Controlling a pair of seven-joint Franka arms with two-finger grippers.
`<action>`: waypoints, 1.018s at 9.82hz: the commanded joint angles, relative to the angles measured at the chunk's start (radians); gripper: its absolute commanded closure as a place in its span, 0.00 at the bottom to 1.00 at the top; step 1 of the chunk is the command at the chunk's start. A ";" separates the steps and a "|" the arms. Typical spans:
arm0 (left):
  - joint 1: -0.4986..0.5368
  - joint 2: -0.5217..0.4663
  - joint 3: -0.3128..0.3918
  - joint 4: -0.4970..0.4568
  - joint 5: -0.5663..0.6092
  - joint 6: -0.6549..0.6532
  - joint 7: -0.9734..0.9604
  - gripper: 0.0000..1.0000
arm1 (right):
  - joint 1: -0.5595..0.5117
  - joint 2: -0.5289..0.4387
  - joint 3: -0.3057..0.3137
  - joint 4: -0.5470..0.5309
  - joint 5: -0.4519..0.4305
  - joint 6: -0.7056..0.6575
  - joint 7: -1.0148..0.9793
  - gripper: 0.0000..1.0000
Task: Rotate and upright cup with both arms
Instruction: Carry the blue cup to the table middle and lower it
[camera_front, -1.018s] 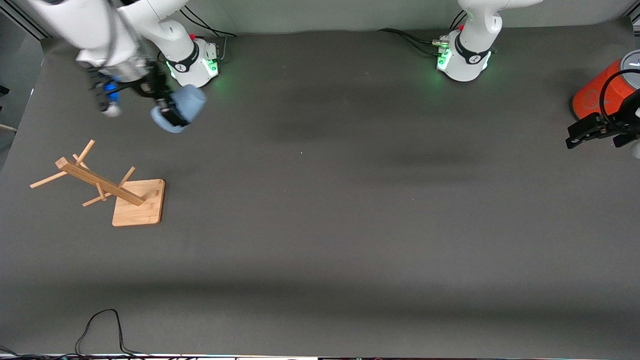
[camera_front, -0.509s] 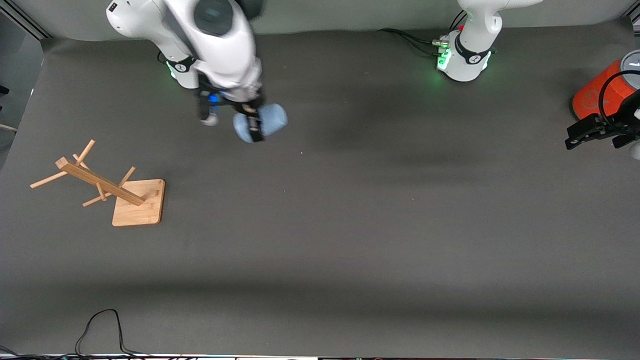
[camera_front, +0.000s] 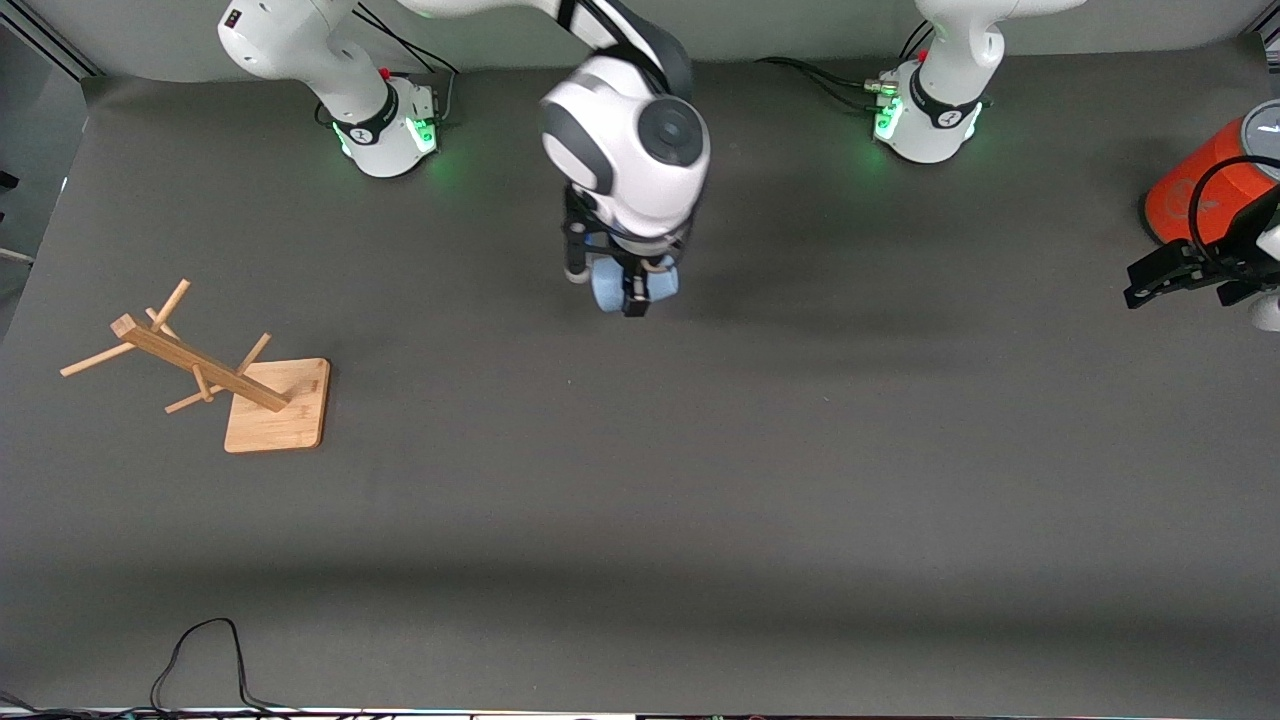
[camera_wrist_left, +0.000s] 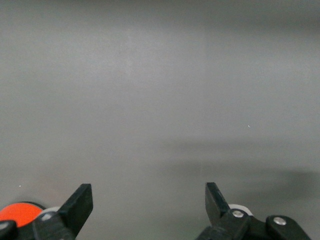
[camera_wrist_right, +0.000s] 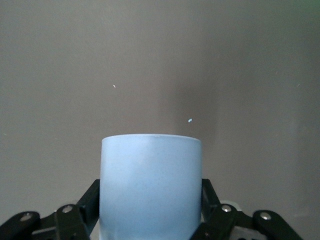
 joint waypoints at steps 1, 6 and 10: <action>-0.002 -0.013 0.000 -0.026 0.007 0.027 -0.006 0.00 | 0.050 0.112 -0.015 0.075 0.013 0.033 0.095 0.54; -0.002 -0.005 0.000 -0.027 0.007 0.030 -0.006 0.00 | 0.078 0.259 -0.015 0.107 0.013 0.116 0.164 0.54; -0.002 -0.005 0.000 -0.027 0.007 0.034 -0.006 0.00 | 0.073 0.310 -0.015 0.134 0.012 0.121 0.189 0.46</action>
